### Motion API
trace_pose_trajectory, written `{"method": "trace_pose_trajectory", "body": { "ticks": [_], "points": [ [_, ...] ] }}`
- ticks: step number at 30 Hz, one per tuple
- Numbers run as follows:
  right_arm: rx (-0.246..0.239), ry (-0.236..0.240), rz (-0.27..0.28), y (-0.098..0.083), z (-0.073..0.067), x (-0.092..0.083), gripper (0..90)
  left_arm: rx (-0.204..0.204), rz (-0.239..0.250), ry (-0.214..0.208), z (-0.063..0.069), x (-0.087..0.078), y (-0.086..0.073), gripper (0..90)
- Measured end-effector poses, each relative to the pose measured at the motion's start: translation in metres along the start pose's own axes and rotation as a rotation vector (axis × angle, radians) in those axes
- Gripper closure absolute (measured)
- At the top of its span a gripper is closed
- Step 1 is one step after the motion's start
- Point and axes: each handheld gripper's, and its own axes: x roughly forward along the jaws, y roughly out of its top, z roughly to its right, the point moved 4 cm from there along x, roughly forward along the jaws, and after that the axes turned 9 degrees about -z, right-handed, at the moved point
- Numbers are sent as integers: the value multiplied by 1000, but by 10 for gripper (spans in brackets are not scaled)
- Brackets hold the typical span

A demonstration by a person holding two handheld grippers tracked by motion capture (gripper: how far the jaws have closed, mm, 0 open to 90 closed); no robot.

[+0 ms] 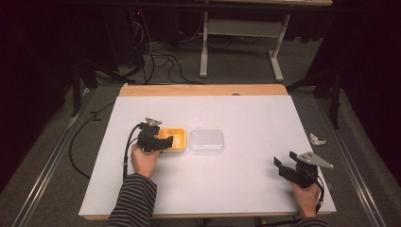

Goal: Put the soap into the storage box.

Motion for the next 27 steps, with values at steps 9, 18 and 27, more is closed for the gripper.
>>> {"method": "trace_pose_trajectory", "body": {
  "ticks": [9, 18, 27],
  "points": [
    [-1, 0, -2, 0, 0, 0, 298, -5, -13, 15, -2, 9, 0, 273],
    [-7, -1, -2, 0, 0, 0, 298, -4, -35, 22, -1, 18, -1, 272],
    [-8, -2, -2, 0, -1, 0, 298, -8, -49, 33, -3, 24, -2, 269]
  ]
}}
